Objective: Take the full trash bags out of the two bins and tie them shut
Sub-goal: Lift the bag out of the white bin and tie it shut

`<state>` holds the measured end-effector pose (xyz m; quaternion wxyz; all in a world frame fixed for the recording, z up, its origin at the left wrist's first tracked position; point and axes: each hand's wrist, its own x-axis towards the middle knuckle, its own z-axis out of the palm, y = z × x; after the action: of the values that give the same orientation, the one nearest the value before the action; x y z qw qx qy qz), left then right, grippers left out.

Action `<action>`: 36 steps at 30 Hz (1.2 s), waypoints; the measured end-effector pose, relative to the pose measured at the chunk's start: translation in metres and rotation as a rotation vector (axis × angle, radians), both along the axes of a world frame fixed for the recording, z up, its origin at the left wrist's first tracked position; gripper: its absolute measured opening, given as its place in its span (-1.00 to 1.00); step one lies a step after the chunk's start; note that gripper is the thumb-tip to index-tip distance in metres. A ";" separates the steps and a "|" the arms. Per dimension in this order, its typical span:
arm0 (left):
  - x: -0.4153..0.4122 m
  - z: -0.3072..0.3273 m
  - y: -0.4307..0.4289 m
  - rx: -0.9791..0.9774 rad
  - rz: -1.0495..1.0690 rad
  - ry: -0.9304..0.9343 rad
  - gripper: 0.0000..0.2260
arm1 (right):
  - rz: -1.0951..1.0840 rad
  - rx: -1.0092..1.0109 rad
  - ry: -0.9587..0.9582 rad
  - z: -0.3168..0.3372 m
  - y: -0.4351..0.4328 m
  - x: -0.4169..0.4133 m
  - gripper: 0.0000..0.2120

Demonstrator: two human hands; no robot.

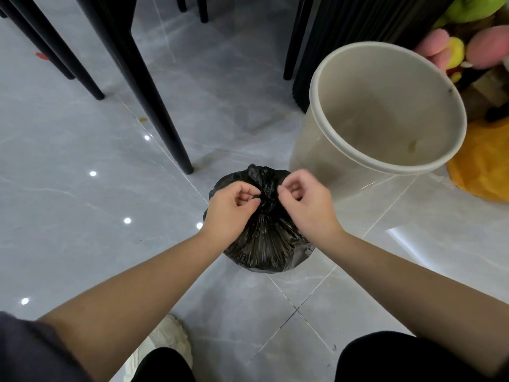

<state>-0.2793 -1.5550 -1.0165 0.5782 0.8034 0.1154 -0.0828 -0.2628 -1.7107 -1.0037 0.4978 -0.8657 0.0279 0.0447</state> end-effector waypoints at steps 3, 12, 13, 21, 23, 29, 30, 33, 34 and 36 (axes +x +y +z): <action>0.000 0.003 0.000 -0.090 0.064 0.040 -0.86 | 0.174 -0.088 0.022 -0.005 0.007 -0.008 -0.93; 0.000 0.005 0.006 -0.138 0.069 0.033 -0.80 | -0.032 0.369 0.313 -0.006 0.012 -0.003 -0.84; 0.000 0.005 0.006 -0.130 0.053 0.024 -0.79 | -0.079 0.420 0.354 -0.005 0.011 -0.002 -0.84; 0.003 0.007 0.006 -0.084 0.032 0.040 -0.77 | -0.298 0.690 0.607 0.000 0.012 0.003 -0.82; 0.004 0.010 0.003 -0.118 0.064 0.088 -0.80 | -0.222 0.348 0.367 0.002 0.008 0.003 -0.77; 0.013 0.013 0.007 -0.284 0.183 0.297 -0.83 | 0.499 -0.452 -0.299 0.006 -0.003 0.005 -0.50; 0.015 0.012 0.007 -0.330 0.207 0.346 -0.82 | 0.539 -0.604 -0.332 0.002 -0.003 0.005 -0.46; 0.018 0.014 0.008 -0.422 0.249 0.450 -0.82 | 0.541 -0.880 -0.523 -0.008 0.001 0.005 -0.69; 0.019 0.015 0.008 -0.426 0.247 0.454 -0.82 | 0.547 -0.889 -0.600 -0.008 0.001 0.007 -0.81; 0.020 0.017 0.009 -0.408 0.228 0.418 -0.82 | 0.605 -0.828 -0.644 -0.010 -0.003 0.011 -0.86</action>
<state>-0.2595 -1.5465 -0.9999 0.6969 0.6182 0.3019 -0.2024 -0.2517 -1.7136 -1.0137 0.0681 -0.9270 -0.3565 -0.0947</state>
